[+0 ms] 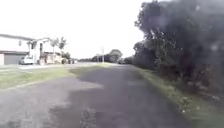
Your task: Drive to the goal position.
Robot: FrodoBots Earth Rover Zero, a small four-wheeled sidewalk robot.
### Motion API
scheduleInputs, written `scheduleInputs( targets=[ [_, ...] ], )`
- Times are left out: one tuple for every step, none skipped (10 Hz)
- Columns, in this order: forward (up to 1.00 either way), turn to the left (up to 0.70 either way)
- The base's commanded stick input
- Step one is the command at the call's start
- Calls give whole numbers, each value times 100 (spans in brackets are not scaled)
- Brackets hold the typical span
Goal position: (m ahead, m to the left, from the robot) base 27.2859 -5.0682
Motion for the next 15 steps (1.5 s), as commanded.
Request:
scheduleInputs(
  targets=[
    [70, 35],
    [70, 35],
    [70, 18],
    [70, 2],
    [70, 2],
    [70, 2],
    [70, 2],
    [70, 2],
    [70, 2],
    [70, 2],
    [70, 1],
    [70, 0],
    [70, -29],
    [70, -35],
    [70, -35]
  ],
)
